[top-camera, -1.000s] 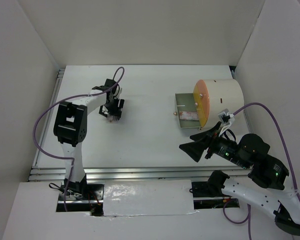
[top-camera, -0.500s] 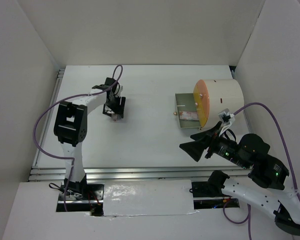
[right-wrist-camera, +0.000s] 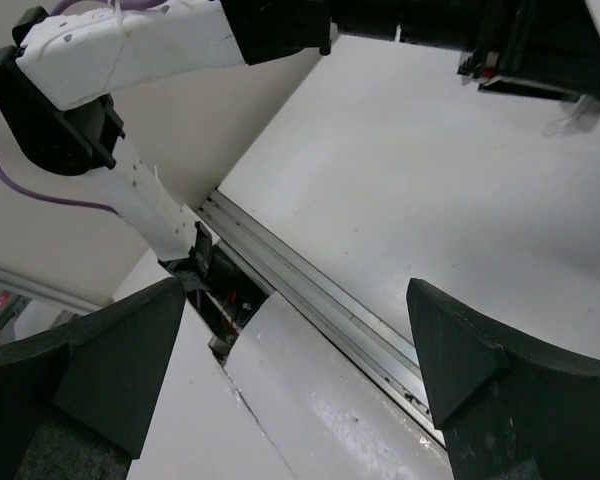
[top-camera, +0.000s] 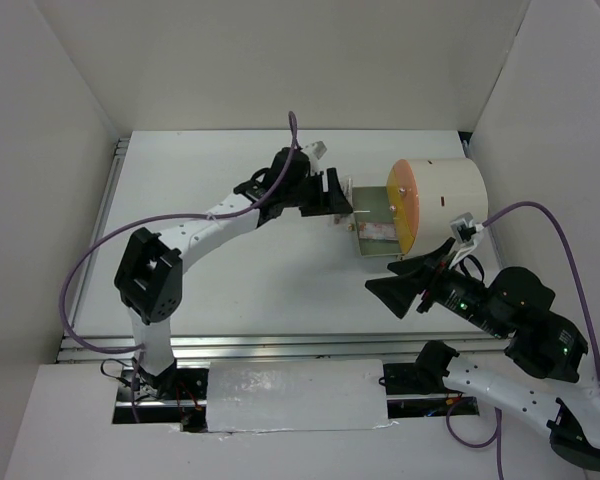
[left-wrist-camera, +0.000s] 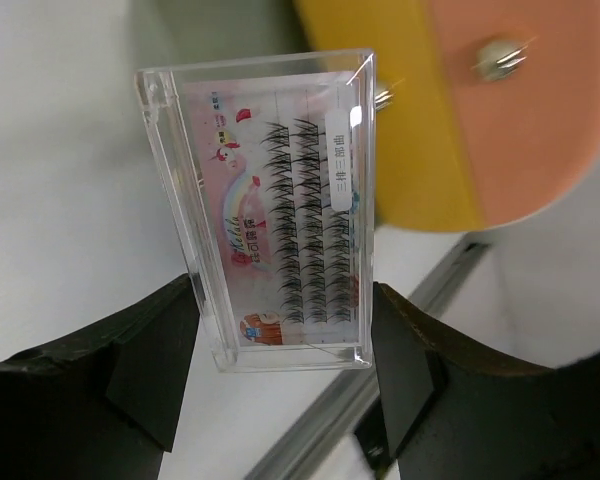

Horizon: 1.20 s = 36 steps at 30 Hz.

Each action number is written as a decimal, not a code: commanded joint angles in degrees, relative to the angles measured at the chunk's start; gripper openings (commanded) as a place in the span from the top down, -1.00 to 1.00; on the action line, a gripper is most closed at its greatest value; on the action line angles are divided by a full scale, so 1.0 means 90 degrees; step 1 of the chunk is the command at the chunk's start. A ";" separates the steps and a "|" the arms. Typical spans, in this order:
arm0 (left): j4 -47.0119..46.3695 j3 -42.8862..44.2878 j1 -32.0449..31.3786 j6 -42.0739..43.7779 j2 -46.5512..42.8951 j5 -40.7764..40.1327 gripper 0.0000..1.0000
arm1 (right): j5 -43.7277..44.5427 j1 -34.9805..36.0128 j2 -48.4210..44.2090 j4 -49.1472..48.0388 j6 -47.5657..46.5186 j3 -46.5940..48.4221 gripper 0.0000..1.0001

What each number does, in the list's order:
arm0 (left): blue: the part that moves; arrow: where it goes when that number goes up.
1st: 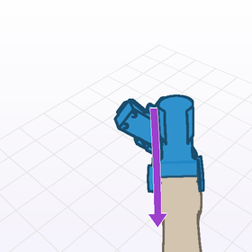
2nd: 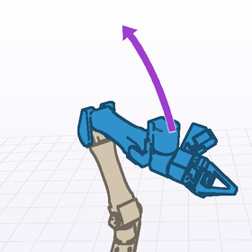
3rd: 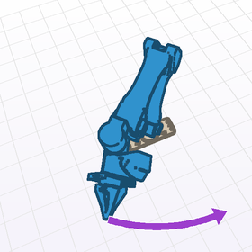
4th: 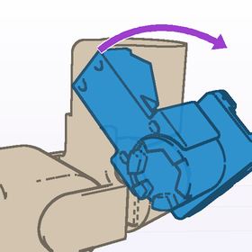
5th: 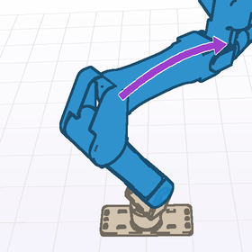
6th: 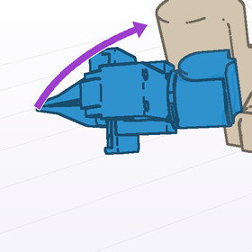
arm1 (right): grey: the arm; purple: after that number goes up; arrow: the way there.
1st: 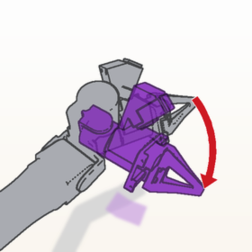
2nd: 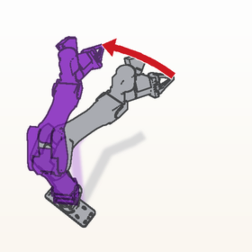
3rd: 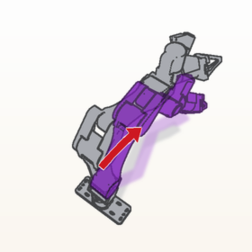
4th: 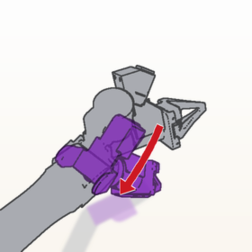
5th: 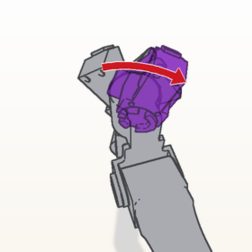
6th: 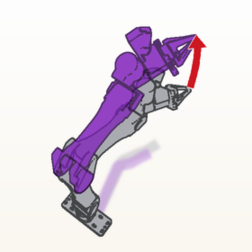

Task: Organize the makeup

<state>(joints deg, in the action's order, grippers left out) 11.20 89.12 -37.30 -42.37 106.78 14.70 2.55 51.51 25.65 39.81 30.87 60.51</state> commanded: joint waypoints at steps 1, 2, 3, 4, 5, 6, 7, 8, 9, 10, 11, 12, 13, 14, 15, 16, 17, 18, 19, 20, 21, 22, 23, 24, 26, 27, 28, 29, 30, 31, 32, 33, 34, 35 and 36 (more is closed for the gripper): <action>-0.1068 0.0613 -0.0151 -0.1170 0.0497 0.0076 0.26 | 0.0137 0.0019 -0.0067 0.0010 0.0056 0.0230 -1.00; -0.1146 0.0722 -0.0201 -0.1384 0.0595 0.0018 0.25 | 0.0137 0.0019 -0.0076 0.0049 0.0085 0.0259 -1.00; -0.1186 0.0839 -0.0250 -0.1463 0.0712 -0.0021 0.17 | 0.0156 0.0019 -0.0076 0.0068 0.0095 0.0278 -1.00; -0.1186 0.1091 -0.0328 -0.1512 0.0936 -0.0061 0.13 | 0.0147 0.0019 -0.0076 0.0098 0.0095 0.0298 -1.00; -0.1196 0.1229 -0.0357 -0.1571 0.1064 -0.0080 0.11 | 0.0127 0.0029 -0.0086 0.0156 0.0105 0.0327 -1.00; -0.1186 0.1375 -0.0377 -0.1601 0.1200 -0.0003 0.04 | 0.0127 0.0029 -0.0096 0.0176 0.0105 0.0366 -1.00; -0.1186 0.1619 -0.0416 -0.1659 0.1472 0.0075 0.00 | 0.0127 0.0019 -0.0106 0.0195 0.0105 0.0376 -1.00; -0.1196 0.1708 -0.0436 -0.1688 0.1581 0.0153 -0.05 | 0.0118 0.0029 -0.0144 0.0234 0.0105 0.0396 -1.00; -0.1370 0.1854 -0.0474 -0.1708 0.1679 0.0212 -0.15 | 0.0127 0.0019 -0.0164 0.0235 0.0105 0.0386 -1.00; -0.1265 0.1933 -0.0494 -0.1718 0.1835 0.0183 -0.24 | 0.0156 0.0010 -0.0184 0.0254 0.0105 0.0386 -1.00; -0.1264 0.1982 -0.0514 -0.1699 0.1885 0.0145 -0.44 | 0.0157 0.0010 -0.0213 0.0254 0.0105 0.0376 -1.00; -0.1158 0.1992 -0.0543 -0.1670 0.1876 0.0067 -0.54 | 0.0166 0.0029 -0.0213 0.0264 0.0095 0.0376 -1.00; -0.1099 0.1963 -0.0553 -0.1611 0.1837 0.0037 -0.90 | 0.0176 0.0039 -0.0223 0.0274 0.0095 0.0367 -1.00; -0.1166 0.1827 -0.0553 -0.1572 0.1682 0.0027 -0.99 | 0.0166 0.0020 -0.0213 0.0274 0.0085 0.0347 -1.00; -0.1186 0.1797 -0.0553 -0.1485 0.1603 0.0017 -0.99 | 0.0176 0.0019 -0.0204 0.0274 0.0076 0.0337 -1.00; -0.1186 0.1787 -0.0553 -0.1416 0.1496 -0.0070 -0.99 | 0.0166 0.0019 -0.0203 0.0245 0.0066 0.0327 -1.00; -0.1060 0.1835 -0.0563 -0.1319 0.1398 -0.0109 -0.99 | 0.0176 0.0019 -0.0155 0.0225 0.0056 0.0308 -1.00; -0.0953 0.1855 -0.0553 -0.1153 0.1165 -0.0206 -0.99 | 0.0157 0.0019 -0.0135 0.0206 0.0056 0.0298 -1.00; -0.0874 0.1855 -0.0553 -0.1074 0.1027 -0.0391 -0.99 | 0.0157 0.0019 -0.0116 0.0167 0.0046 0.0288 -1.00; -0.0758 0.1855 -0.0553 -0.0996 0.0910 -0.0480 -0.99 | 0.0118 0.0019 -0.0077 0.0157 0.0046 0.0259 -1.00; -0.0679 0.1865 -0.0534 -0.0889 0.0706 -0.0558 -0.99 | 0.0117 0.0019 -0.0067 0.0127 0.0046 0.0240 -1.00; -0.0572 0.1865 -0.0514 -0.0830 0.0588 -0.0665 -0.99 | 0.0117 0.0029 -0.0057 0.0079 0.0046 0.0220 -1.00; -0.0319 0.1826 -0.0495 -0.0752 0.0480 -0.0753 -0.99 | 0.0137 0.0010 -0.0038 0.0040 0.0066 0.0152 -1.00; -0.0201 0.1739 -0.0465 -0.0587 0.0208 -0.0880 -0.99 | 0.0166 0.0019 -0.0037 -0.0057 0.0056 0.0094 -1.00; 0.0082 0.1283 -0.0426 -0.0430 -0.0154 -0.1533 -0.99 | 0.0293 0.0019 0.0040 -0.0175 0.0095 -0.0170 -1.00; 0.0422 0.1086 -0.0349 -0.0381 -0.0581 -0.1642 -0.99 | 0.0438 0.0010 0.0099 -0.0311 0.0143 -0.0287 -1.00; 0.0570 0.0804 -0.0290 -0.0361 -0.0856 -0.1972 -0.99 | 0.0498 0.0029 0.0312 -0.0390 0.0212 -0.0530 -1.00; 0.0755 0.0259 -0.0202 -0.0380 -0.1120 -0.2478 -0.99 | 0.0547 0.0019 0.0469 -0.0477 0.0232 -0.0638 -1.00; 0.1173 -0.0007 -0.0027 -0.0477 -0.1722 -0.2773 -0.99 | 0.0789 0.0010 0.0635 -0.0604 0.0290 -0.0736 -1.00; 0.1400 -0.0281 0.0081 -0.0516 -0.2066 -0.3085 -0.99 | 0.0985 0.0010 0.1023 -0.0644 0.0445 -0.0843 -1.00; 0.1711 -0.0709 0.0285 -0.0633 -0.2698 -0.3794 -0.99 | 0.1151 0.0000 0.1240 -0.0731 0.0505 -0.0893 -1.00; 0.2343 -0.1032 0.0558 -0.0682 -0.3304 -0.4391 -0.99 | 0.1394 -0.0039 0.1648 -0.0945 0.0583 -0.0942 -1.00; 0.2620 -0.1180 0.0560 -0.0683 -0.3310 -0.4397 -0.99 | 0.1484 -0.0068 0.1855 -0.1073 0.0574 -0.0952 -0.97; 0.2884 -0.1298 0.0763 -0.0654 -0.3871 -0.4619 -0.99 | 0.1523 -0.0098 0.2099 -0.1229 0.0545 -0.0942 -0.93; 0.3118 -0.1415 0.0872 -0.0489 -0.4128 -0.4882 -0.99 | 0.1553 -0.0156 0.2362 -0.1424 0.0506 -0.0913 -0.86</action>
<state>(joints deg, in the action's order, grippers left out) 27.46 79.15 -32.29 -48.16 77.10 -15.94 11.57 51.07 41.82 34.85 34.50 52.62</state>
